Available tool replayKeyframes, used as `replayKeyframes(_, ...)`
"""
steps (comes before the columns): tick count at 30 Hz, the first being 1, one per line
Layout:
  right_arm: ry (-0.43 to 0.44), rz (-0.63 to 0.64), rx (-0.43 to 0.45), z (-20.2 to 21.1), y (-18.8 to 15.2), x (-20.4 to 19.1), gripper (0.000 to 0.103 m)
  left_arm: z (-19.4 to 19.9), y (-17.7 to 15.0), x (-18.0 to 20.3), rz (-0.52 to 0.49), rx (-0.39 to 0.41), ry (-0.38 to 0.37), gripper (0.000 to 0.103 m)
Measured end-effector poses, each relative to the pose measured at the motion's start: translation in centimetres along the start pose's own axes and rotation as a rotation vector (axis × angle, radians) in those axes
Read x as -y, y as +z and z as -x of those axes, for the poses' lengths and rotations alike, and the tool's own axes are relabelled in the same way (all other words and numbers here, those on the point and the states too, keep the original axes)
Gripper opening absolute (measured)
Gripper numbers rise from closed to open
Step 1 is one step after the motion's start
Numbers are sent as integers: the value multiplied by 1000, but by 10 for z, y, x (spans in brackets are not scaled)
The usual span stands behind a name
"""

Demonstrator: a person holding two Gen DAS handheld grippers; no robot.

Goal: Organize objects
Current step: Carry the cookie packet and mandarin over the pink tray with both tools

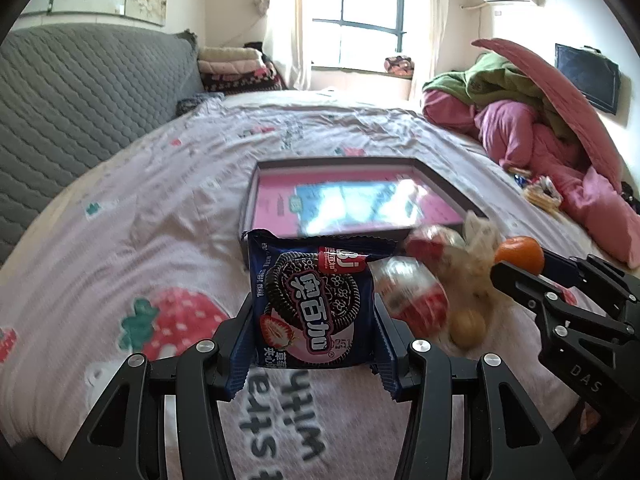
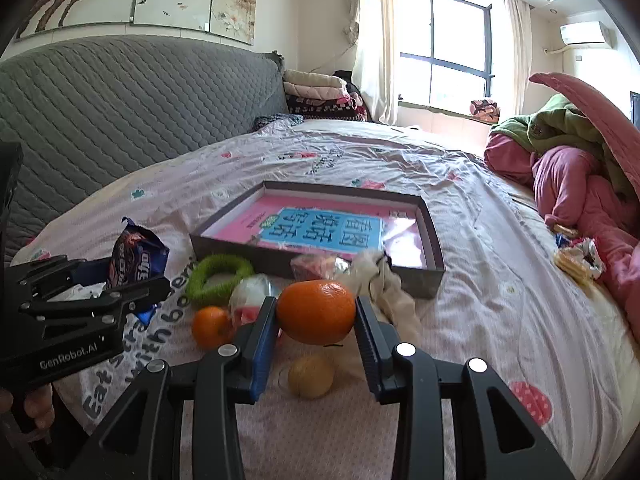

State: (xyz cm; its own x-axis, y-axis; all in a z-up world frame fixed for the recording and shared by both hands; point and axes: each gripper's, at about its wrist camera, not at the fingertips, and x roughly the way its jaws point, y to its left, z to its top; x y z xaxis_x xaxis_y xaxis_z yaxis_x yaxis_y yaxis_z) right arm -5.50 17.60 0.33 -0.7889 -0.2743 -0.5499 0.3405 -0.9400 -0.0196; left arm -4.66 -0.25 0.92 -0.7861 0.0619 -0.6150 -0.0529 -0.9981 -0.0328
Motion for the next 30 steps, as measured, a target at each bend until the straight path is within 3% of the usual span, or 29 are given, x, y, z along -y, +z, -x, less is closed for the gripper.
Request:
replayKeyframes(21,-33,1,48,-47,52,28,38,-58,57,-17,40,-11,10,53)
replayKeyframes(30,-28,7,-27,-86,63,46,38,-97,76,-18,24,-53,23,53)
